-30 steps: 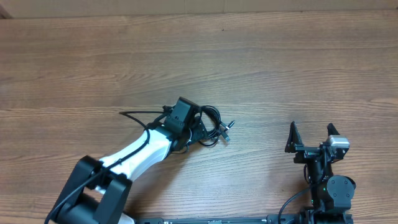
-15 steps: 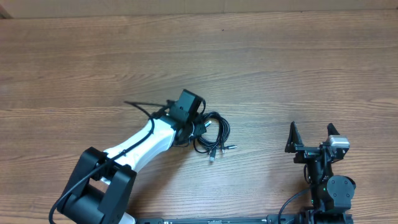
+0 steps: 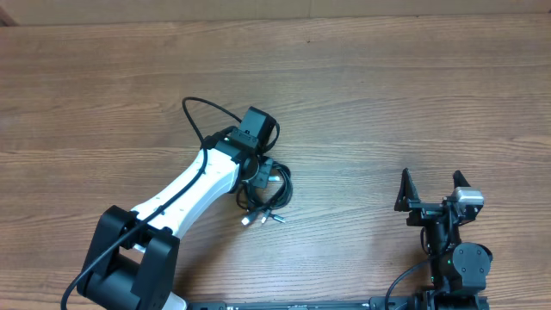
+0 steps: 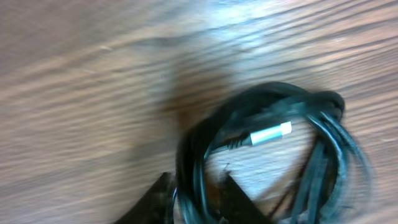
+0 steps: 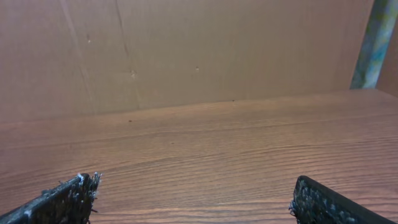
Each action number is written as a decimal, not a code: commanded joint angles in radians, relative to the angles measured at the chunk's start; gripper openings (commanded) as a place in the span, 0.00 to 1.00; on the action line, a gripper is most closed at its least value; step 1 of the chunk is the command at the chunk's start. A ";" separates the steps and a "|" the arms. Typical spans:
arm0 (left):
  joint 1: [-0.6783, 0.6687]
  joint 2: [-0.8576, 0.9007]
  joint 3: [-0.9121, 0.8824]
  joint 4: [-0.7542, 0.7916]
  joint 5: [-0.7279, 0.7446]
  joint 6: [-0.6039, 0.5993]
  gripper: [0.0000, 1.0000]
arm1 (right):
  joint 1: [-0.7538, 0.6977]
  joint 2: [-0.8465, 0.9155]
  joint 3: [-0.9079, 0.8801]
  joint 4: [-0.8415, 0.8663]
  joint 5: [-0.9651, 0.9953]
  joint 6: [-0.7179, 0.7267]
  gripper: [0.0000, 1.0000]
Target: Untangle cables
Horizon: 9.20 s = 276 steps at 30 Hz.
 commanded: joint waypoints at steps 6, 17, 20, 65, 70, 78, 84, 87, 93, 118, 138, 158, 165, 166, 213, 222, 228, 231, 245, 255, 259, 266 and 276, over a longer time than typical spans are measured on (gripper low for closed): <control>0.005 -0.008 0.021 -0.026 -0.030 -0.339 0.98 | 0.005 -0.007 -0.010 0.005 0.002 -0.002 1.00; 0.011 0.004 0.002 -0.209 0.068 -0.995 0.73 | 0.005 -0.007 -0.010 0.005 0.002 -0.002 1.00; 0.011 0.015 -0.002 -0.192 0.057 -1.054 0.74 | 0.005 -0.007 -0.010 0.005 0.002 -0.002 1.00; 0.115 0.098 0.499 -0.370 0.180 -0.204 0.05 | 0.005 -0.007 -0.010 0.005 0.002 -0.002 1.00; 0.114 0.098 0.499 -0.387 0.180 -0.204 0.04 | 0.005 -0.007 -0.010 0.005 0.002 -0.002 1.00; 0.110 0.099 0.499 -0.368 0.179 -0.058 0.04 | 0.005 -0.007 -0.010 0.020 -0.004 0.000 1.00; 0.109 0.099 0.499 -0.305 0.199 0.143 0.04 | 0.005 -0.007 -0.010 0.072 -0.447 0.281 1.00; 0.109 0.099 0.499 -0.267 0.311 0.214 0.04 | 0.005 -0.007 -0.010 0.073 -0.618 0.382 1.00; 0.109 0.099 0.499 -0.247 0.416 0.276 0.04 | 0.005 0.042 0.072 -0.010 -0.682 0.466 1.00; 0.089 0.099 0.499 -0.252 0.567 0.204 0.04 | 0.051 1.055 0.376 0.394 -1.056 0.535 1.00; -0.029 0.099 0.499 -0.287 0.462 0.154 0.04 | 0.280 1.086 0.376 0.382 -0.557 0.641 0.26; 0.145 0.099 0.499 -0.163 0.945 0.139 0.04 | 0.280 1.086 0.376 0.378 -0.792 0.654 0.04; 0.229 0.099 0.499 -0.157 0.830 -0.004 0.24 | 0.280 1.086 0.376 0.379 -0.808 0.654 0.04; 0.229 0.099 0.499 -0.157 0.813 -0.005 0.24 | 0.280 1.086 0.376 0.379 -0.812 0.654 0.04; 0.062 0.099 0.496 -0.232 0.806 0.837 0.61 | 0.279 1.086 0.376 0.369 -0.938 1.060 0.04; 0.043 0.099 0.496 -0.233 0.717 0.837 0.48 | 0.279 1.086 0.376 0.523 -1.006 1.062 0.04; 0.043 0.099 0.496 -0.240 0.718 0.837 0.04 | 0.279 1.086 0.376 0.612 -1.015 1.059 0.04; 0.043 0.099 0.496 -0.240 0.718 0.837 0.04 | 0.279 1.086 0.376 0.621 -1.016 1.040 0.04; 0.180 0.099 0.496 0.048 0.717 0.124 0.04 | 0.279 1.086 0.376 0.314 -0.849 0.802 0.04; 0.254 0.099 0.496 0.053 0.577 -0.174 0.04 | 0.279 1.086 0.376 0.207 -0.763 0.803 0.04; 0.244 0.099 0.496 0.052 0.599 -0.027 0.04 | 0.279 1.086 0.376 0.245 -0.763 0.802 0.15; 0.219 0.099 0.496 -0.039 0.748 0.418 0.04 | 0.277 1.086 0.418 0.465 -0.805 0.582 0.51; 0.220 0.099 0.496 -0.156 0.851 0.616 0.04 | 0.279 1.086 0.778 -0.242 -0.537 0.193 0.49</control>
